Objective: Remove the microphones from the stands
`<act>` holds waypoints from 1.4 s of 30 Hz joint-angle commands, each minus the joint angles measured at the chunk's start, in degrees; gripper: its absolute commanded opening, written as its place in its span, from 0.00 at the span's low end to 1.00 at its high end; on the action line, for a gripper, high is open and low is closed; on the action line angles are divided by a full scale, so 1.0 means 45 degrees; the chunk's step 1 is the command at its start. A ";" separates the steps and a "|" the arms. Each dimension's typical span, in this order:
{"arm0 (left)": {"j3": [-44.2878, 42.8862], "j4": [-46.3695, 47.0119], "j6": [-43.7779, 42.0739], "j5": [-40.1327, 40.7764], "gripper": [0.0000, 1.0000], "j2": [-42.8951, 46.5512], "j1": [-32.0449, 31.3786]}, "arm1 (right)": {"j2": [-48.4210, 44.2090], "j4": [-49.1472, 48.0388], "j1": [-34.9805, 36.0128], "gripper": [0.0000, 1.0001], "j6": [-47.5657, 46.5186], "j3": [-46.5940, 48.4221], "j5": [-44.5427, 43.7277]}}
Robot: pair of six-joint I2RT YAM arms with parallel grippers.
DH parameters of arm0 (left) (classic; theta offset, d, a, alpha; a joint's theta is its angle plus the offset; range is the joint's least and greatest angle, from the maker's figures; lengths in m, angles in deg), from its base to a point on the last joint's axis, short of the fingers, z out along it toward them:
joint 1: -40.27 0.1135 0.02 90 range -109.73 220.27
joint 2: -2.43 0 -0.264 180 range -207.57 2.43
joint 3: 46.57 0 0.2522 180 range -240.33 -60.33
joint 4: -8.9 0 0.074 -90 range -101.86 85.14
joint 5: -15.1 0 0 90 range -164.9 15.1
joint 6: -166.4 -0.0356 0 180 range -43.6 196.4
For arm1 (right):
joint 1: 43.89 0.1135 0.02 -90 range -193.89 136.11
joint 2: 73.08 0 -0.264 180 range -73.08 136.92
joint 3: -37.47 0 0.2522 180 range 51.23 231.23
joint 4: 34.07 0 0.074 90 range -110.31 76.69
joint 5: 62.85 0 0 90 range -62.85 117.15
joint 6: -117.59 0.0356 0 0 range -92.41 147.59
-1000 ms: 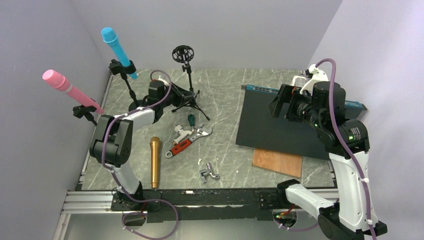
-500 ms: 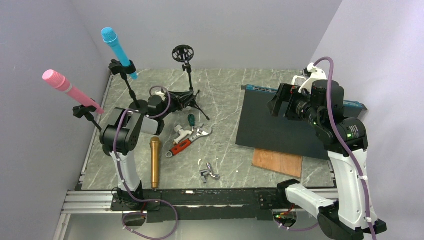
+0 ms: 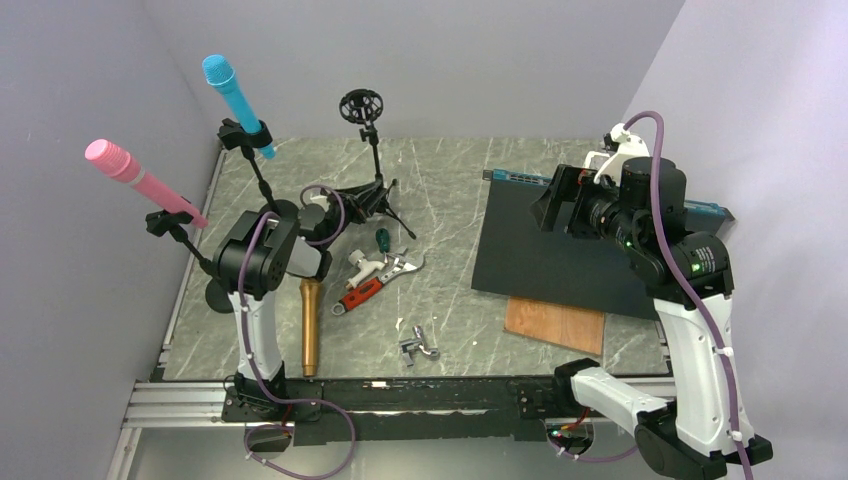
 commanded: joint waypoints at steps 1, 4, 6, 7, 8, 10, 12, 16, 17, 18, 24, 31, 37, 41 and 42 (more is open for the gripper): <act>0.0153 -0.1041 0.0609 0.0686 0.37 0.0548 0.0151 | -0.0156 -0.0460 0.0019 1.00 0.0032 0.0141 0.0187; 0.0431 -0.1432 0.0074 0.0508 0.73 0.0939 0.0207 | -0.0250 -0.0460 0.0019 1.00 0.0099 0.0108 0.0165; 0.0504 -0.1381 -0.0321 0.0313 0.77 0.1075 0.0220 | -0.0325 -0.0454 0.0020 1.00 0.0137 0.0068 0.0151; 0.0508 -0.1322 -0.0498 0.0170 0.77 0.1119 0.0234 | -0.0341 -0.0454 0.0018 1.00 0.0152 0.0069 0.0151; 0.0491 -0.1246 -0.0700 -0.0017 0.76 0.1152 0.0239 | -0.0375 -0.0453 0.0015 1.00 0.0171 0.0051 0.0163; 0.0493 -0.1211 -0.1113 -0.0409 0.74 0.1280 0.0242 | -0.0406 -0.0470 0.0009 1.00 0.0184 -0.0021 0.0193; 0.0690 -0.1719 -0.1700 -0.0754 0.72 0.1668 0.0239 | -0.0427 -0.0516 0.0018 1.00 0.0216 -0.0104 0.0251; 0.1493 -0.2952 -0.3084 -0.1042 0.70 0.2922 0.0306 | -0.0376 -0.0570 0.0021 1.00 0.0240 -0.0160 0.0402; 0.1659 -0.3264 -0.3399 -0.1176 0.70 0.3328 0.0316 | -0.0369 -0.0592 0.0021 1.00 0.0240 -0.0190 0.0432; 0.1807 -0.3616 -0.3712 -0.1301 0.70 0.3610 0.0327 | -0.0359 -0.0600 0.0018 1.00 0.0250 -0.0210 0.0455; 0.1234 -0.8009 -0.7927 -0.1755 0.70 0.5860 0.0428 | -0.0304 -0.0727 0.0013 1.00 0.0294 -0.0293 0.0623; -0.6124 -1.9735 -2.1035 0.3720 0.81 0.7024 -0.1743 | -0.0507 -0.0434 0.0018 1.00 0.0338 -0.0270 0.0320; -0.8544 -2.1125 -2.2876 0.6111 0.84 0.5245 -0.2276 | -0.0427 -0.0188 0.0019 1.00 0.0246 -0.0049 -0.0177; -0.9228 -2.1514 -2.2476 0.8362 0.83 0.4695 -0.2779 | -0.0239 -0.0045 0.0022 1.00 0.0130 0.0167 -0.0597; -0.9536 -2.1705 -2.2252 0.8851 0.85 0.4528 -0.2894 | -0.0191 -0.0019 0.0004 1.00 0.0092 0.0183 -0.0675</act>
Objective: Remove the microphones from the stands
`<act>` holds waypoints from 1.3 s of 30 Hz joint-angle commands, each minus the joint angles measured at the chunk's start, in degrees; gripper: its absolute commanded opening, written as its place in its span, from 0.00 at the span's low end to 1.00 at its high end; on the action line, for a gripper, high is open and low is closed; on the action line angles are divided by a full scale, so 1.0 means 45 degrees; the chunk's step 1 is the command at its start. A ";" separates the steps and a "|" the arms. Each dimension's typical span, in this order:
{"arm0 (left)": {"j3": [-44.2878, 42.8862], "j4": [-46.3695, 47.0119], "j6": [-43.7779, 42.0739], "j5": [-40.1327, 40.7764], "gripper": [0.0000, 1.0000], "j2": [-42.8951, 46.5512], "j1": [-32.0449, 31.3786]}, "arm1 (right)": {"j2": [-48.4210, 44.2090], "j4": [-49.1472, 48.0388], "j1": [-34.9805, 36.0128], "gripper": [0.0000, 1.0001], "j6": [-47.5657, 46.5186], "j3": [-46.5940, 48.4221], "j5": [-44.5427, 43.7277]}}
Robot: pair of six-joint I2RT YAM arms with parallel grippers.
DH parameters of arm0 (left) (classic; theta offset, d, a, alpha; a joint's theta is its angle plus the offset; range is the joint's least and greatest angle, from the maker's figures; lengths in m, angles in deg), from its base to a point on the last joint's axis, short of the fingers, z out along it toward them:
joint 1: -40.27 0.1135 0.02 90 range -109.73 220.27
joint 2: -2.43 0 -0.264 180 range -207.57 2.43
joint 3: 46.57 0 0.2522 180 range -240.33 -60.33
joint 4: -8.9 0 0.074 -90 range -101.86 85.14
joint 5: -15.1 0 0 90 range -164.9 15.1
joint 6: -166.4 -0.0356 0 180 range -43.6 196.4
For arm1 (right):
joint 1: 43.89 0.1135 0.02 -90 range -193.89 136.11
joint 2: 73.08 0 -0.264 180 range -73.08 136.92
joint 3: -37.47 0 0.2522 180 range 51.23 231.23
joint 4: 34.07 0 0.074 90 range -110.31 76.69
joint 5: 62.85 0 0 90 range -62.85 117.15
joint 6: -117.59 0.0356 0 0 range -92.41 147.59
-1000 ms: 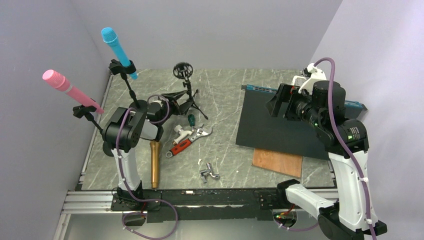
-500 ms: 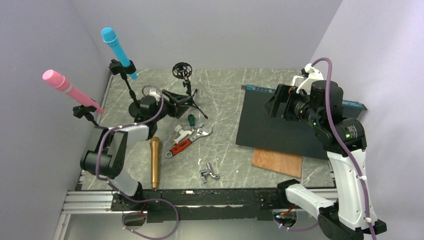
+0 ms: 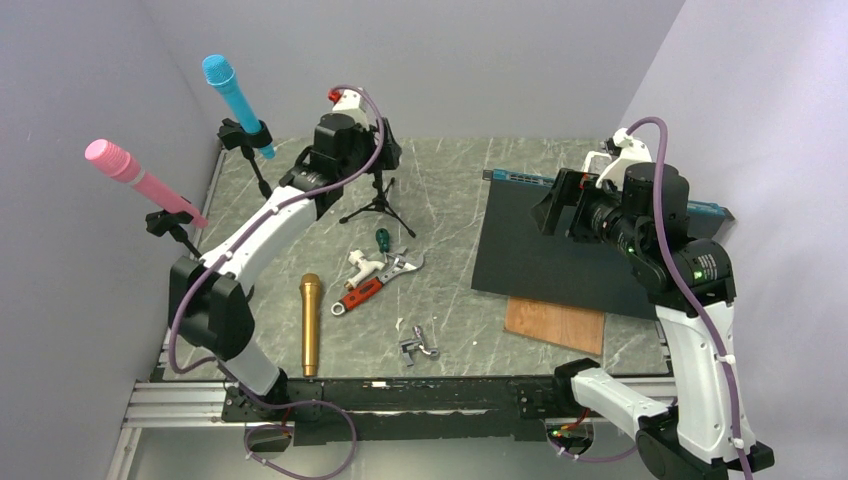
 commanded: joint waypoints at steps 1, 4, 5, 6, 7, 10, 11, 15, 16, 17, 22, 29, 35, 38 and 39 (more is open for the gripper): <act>-0.1036 -0.2498 -0.0467 0.3542 0.87 -0.1036 -0.0384 | 0.0182 0.0086 0.0015 1.00 -0.0061 0.0538 -0.0700; -0.2201 -0.4132 0.0813 0.4239 0.97 -0.1995 -0.0355 | 0.0405 0.0129 0.0018 1.00 -0.0154 0.0603 -0.0729; -0.2477 -0.4281 0.0939 0.3928 0.98 -0.2283 -0.0307 | 0.0426 0.0131 0.0020 1.00 -0.0158 0.0623 -0.0729; -0.2597 -0.4180 0.0925 0.3513 0.97 -0.2488 -0.0252 | 0.0504 0.0134 -0.0004 1.00 -0.0174 0.0611 -0.0729; -0.2580 -0.3875 0.0901 0.3124 0.96 -0.2601 -0.0221 | 0.0548 0.0145 0.0018 1.00 -0.0205 0.0626 -0.0746; -0.1989 -0.2368 0.0804 0.2349 0.90 -0.2544 -0.0147 | 0.0682 0.0169 0.0019 1.00 -0.0308 0.0666 -0.0855; -0.1833 -0.1902 0.0801 0.2229 0.87 -0.2525 -0.0122 | 0.0744 0.0170 -0.0001 1.00 -0.0339 0.0689 -0.0896; -0.2035 -0.1130 0.0910 0.1565 0.68 -0.3039 0.0091 | 0.0939 0.0301 0.0016 1.00 -0.0465 0.0865 -0.1081; -0.2241 -0.1113 0.0917 0.1279 0.59 -0.3268 0.0139 | 0.0979 0.0355 0.0005 1.00 -0.0486 0.0907 -0.1154; -0.2549 -0.1103 0.0917 0.0931 0.53 -0.3509 0.0180 | 0.1020 0.0391 0.0009 1.00 -0.0513 0.0951 -0.1217; -0.3129 -0.0380 0.1099 -0.0796 0.35 -0.4435 0.0123 | 0.0852 0.0259 0.0020 1.00 -0.0652 0.1461 -0.1571; -0.4635 0.0385 0.0550 -0.1782 0.26 -0.5721 -0.0580 | -0.0625 -0.1800 0.0002 1.00 -0.1368 0.1190 -0.1320; -0.5511 0.0841 0.0767 -0.2352 0.27 -0.6639 -0.1213 | -0.0553 -0.1732 0.0004 1.00 -0.1724 0.1449 -0.1807; -0.5592 0.0895 0.0927 -0.2507 0.30 -0.6857 -0.1489 | -0.0375 -0.1587 0.0010 1.00 -0.1859 0.1589 -0.1784; -0.5594 0.0910 0.0936 -0.2567 0.33 -0.6861 -0.1574 | -0.0343 -0.1534 0.0022 1.00 -0.1890 0.1647 -0.1784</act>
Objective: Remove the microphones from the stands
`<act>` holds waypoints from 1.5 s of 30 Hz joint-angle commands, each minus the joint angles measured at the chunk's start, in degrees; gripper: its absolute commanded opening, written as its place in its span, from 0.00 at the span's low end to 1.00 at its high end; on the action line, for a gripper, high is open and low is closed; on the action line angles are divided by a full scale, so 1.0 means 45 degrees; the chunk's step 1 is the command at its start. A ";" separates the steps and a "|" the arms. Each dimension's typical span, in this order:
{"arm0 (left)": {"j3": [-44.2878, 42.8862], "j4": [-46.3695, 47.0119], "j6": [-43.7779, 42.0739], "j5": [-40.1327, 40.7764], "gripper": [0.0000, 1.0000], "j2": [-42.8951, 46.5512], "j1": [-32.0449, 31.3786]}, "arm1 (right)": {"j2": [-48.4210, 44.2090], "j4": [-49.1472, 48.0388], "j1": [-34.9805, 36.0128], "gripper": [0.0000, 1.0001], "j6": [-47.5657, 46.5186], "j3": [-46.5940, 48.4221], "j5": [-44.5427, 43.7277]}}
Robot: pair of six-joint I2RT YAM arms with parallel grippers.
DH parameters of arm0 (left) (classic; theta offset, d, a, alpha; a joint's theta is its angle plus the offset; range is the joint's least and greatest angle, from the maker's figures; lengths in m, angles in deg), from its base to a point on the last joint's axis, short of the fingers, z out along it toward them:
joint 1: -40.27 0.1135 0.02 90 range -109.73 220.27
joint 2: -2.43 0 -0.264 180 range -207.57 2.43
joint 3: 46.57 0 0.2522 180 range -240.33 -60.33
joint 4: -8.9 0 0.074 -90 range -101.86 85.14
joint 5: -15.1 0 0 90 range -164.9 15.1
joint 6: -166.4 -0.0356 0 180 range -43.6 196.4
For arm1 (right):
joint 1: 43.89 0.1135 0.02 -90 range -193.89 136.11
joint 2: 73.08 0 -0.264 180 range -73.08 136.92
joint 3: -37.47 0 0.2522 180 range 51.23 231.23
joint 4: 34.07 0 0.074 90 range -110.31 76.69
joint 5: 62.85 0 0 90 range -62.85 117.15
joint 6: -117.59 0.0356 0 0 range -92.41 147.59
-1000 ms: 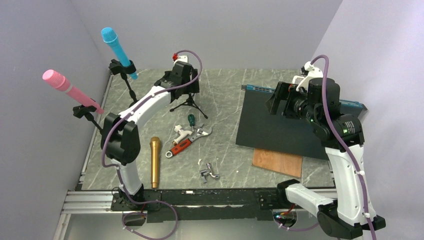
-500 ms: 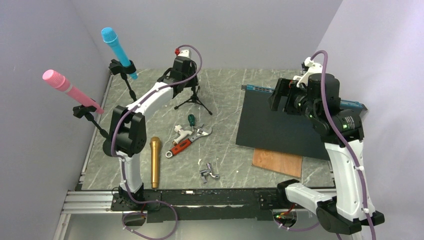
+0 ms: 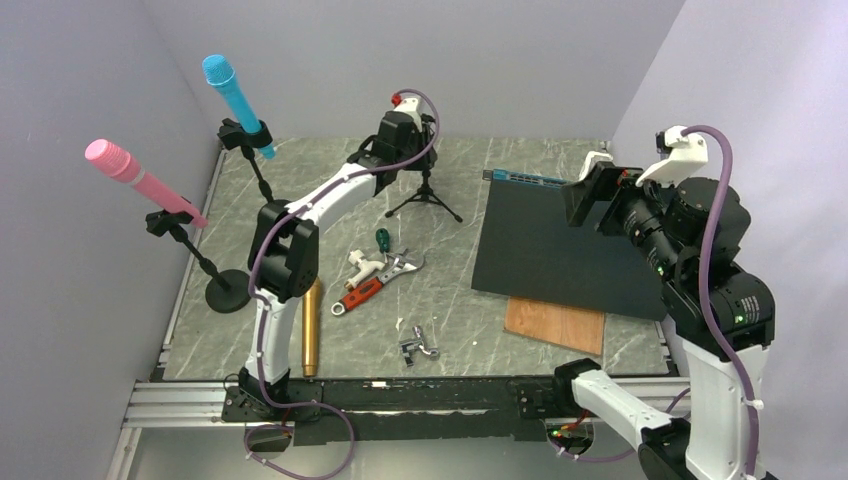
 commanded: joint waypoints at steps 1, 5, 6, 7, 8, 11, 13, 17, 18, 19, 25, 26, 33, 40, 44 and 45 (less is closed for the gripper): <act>-0.0407 0.0383 0.0422 -0.1103 0.37 -0.0365 -0.0582 | 0.0446 -0.0264 0.0021 1.00 -0.0476 0.0350 -0.0268; -0.0536 -0.0069 0.0289 -0.0613 0.67 -0.0062 -0.0631 | 0.0469 -0.0310 0.0021 1.00 -0.0548 0.0302 -0.0230; -0.0608 -0.0177 0.0119 -0.0535 0.70 0.0057 -0.0629 | 0.0463 -0.0346 0.0011 1.00 -0.0546 0.0268 -0.0180; -0.0639 -0.0261 -0.0039 -0.0408 0.73 0.0241 -0.0609 | 0.0438 -0.0405 0.0005 1.00 -0.0516 0.0225 -0.0117; -0.0645 -0.0365 -0.0145 -0.0273 0.76 0.0456 -0.0597 | 0.0416 -0.0466 0.0019 1.00 -0.0483 0.0188 -0.0063; -0.0831 -0.0940 -0.0357 0.0023 0.81 0.1094 -0.0468 | 0.0349 -0.0650 0.0008 1.00 -0.0379 0.0031 0.0062; -0.1151 -0.1546 -0.0643 0.0031 0.85 0.1532 -0.0375 | 0.0331 -0.0826 0.0039 1.00 -0.0346 -0.0040 0.0176; -0.1221 -0.2596 -0.1510 0.0319 0.95 0.2715 -0.0289 | 0.0299 -0.1013 0.0110 1.00 -0.0157 -0.0070 0.0461; -0.1211 -0.2915 -0.1664 0.0492 0.96 0.3026 -0.0247 | 0.0259 -0.1015 0.0110 1.00 -0.0049 -0.0091 0.0544; -0.1168 -0.3265 -0.1778 0.0616 0.96 0.3341 -0.0215 | 0.0211 -0.1028 0.0117 1.00 0.0022 -0.0137 0.0615; 0.0028 -0.4829 -0.1454 0.1063 0.98 0.5819 0.0535 | -0.0116 -0.0817 0.0101 1.00 0.0707 -0.0605 0.0590; 0.0286 -0.4996 -0.1305 0.1017 0.98 0.6286 0.0733 | -0.0152 -0.0774 0.0109 1.00 0.0830 -0.0655 0.0606; 0.1709 -0.5865 -0.1134 0.0219 0.99 0.9197 0.2544 | -0.0259 -0.0948 0.0105 1.00 0.1469 -0.0852 0.1864; 0.1060 -0.6913 0.0069 -0.1508 0.98 1.0106 0.5812 | -0.0412 -0.0986 0.0110 1.00 0.1696 -0.0841 0.2168; 0.0945 -0.6467 0.0423 -0.1264 0.97 1.0161 0.6716 | -0.0440 -0.0727 0.0112 1.00 0.1799 -0.0722 0.2143; 0.0930 -0.6385 0.0592 -0.0948 0.96 1.0173 0.6779 | -0.0422 -0.0645 0.0127 1.00 0.1845 -0.0663 0.2146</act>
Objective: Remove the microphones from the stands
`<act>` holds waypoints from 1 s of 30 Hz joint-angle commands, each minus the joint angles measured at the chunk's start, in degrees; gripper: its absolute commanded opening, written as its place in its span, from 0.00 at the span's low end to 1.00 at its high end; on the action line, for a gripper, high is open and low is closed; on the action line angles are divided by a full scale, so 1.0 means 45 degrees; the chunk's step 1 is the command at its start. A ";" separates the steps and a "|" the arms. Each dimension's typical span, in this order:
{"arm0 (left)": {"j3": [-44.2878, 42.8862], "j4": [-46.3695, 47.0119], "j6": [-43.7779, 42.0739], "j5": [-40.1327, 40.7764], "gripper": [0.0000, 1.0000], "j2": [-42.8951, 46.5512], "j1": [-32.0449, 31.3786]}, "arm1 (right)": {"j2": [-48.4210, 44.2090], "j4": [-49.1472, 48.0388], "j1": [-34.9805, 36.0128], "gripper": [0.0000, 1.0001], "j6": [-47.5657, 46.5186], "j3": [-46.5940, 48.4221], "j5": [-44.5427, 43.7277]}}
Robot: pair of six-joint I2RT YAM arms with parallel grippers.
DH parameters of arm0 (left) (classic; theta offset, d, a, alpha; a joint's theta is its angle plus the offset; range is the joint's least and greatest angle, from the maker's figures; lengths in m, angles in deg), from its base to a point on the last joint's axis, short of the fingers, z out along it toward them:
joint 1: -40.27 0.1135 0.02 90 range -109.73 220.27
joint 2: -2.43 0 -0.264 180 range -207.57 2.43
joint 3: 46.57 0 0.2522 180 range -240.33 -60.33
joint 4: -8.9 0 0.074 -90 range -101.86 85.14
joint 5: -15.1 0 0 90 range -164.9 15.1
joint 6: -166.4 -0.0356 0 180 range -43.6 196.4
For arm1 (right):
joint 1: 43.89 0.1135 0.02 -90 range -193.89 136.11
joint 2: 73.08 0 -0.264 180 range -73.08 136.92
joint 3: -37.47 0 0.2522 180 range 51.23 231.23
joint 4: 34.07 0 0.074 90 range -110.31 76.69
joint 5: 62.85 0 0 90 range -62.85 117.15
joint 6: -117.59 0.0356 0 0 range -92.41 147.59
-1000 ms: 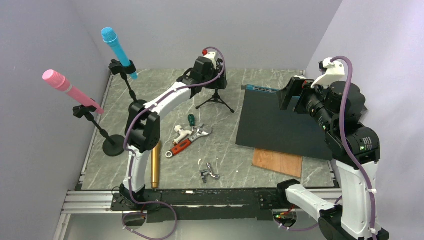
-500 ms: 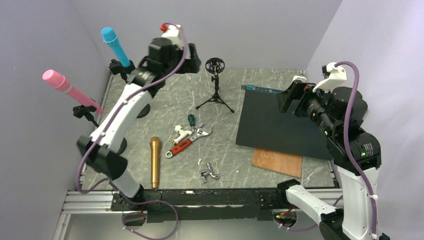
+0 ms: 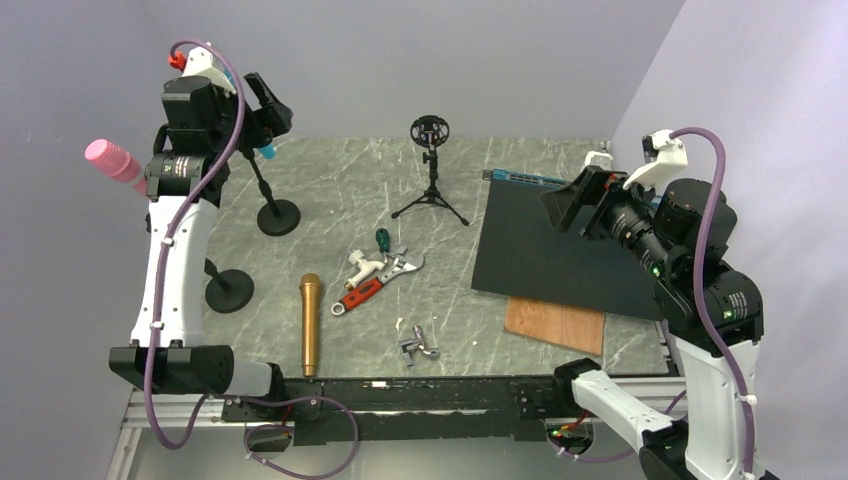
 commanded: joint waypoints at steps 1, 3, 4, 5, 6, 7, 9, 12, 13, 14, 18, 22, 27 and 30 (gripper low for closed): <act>-0.0489 0.0358 0.0913 0.0159 0.96 0.0341 0.0795 | -0.0116 -0.0086 0.0044 1.00 0.0370 0.0338 0.0215; -0.0149 0.1163 0.1296 0.0200 0.95 0.0385 0.1267 | -0.0057 0.0059 0.0043 1.00 0.0415 0.0501 0.0263; -0.0034 0.1526 0.1316 0.0093 0.94 0.0372 0.1460 | -0.0035 0.0122 0.0045 1.00 0.0434 0.0562 0.0273; -0.0017 0.1825 0.1172 0.0097 0.93 0.0304 0.1570 | 0.0007 0.0159 0.0045 1.00 0.0424 0.0611 0.0274; -0.0073 0.2011 0.0873 0.0198 0.93 0.0213 0.1591 | 0.0042 0.0215 0.0045 1.00 0.0398 0.0661 0.0247; -0.0222 0.2035 0.0504 0.0342 0.92 0.0094 0.1586 | 0.0128 0.0283 0.0045 1.00 0.0371 0.0731 0.0212; -0.0477 0.2122 -0.0431 0.0663 0.92 -0.0112 0.1596 | 0.0255 0.0410 0.0045 1.00 0.0323 0.0862 0.0101; -0.0082 0.3008 -0.1618 0.0801 0.92 -0.0257 0.1607 | 0.0379 0.0506 0.0045 1.00 0.0290 0.0948 0.0016; 0.0011 0.3214 -0.1866 0.0737 0.91 -0.0298 0.1615 | 0.0425 0.0491 0.0045 1.00 0.0299 0.0952 0.0030; 0.0052 0.3415 -0.2082 0.0566 0.89 -0.0405 0.1616 | 0.0490 0.0472 0.0043 1.00 0.0300 0.0953 0.0063; 0.0282 0.3996 -0.2251 0.0159 0.74 -0.0788 0.1609 | 0.0887 0.0687 0.0035 1.00 0.0337 0.1210 0.0187; 0.0494 0.4375 -0.2032 0.0138 0.59 -0.1056 0.1601 | 0.1065 0.0530 0.0034 1.00 0.0257 0.1301 0.0320; -0.0158 0.3279 -0.1955 0.0610 0.35 -0.1603 0.1596 | 0.1188 0.0285 0.0034 1.00 0.0201 0.1039 0.0533; -0.0573 0.2855 -0.1753 0.0488 0.22 -0.1769 0.1474 | 0.1141 -0.0034 0.0045 1.00 0.0275 0.0752 0.0918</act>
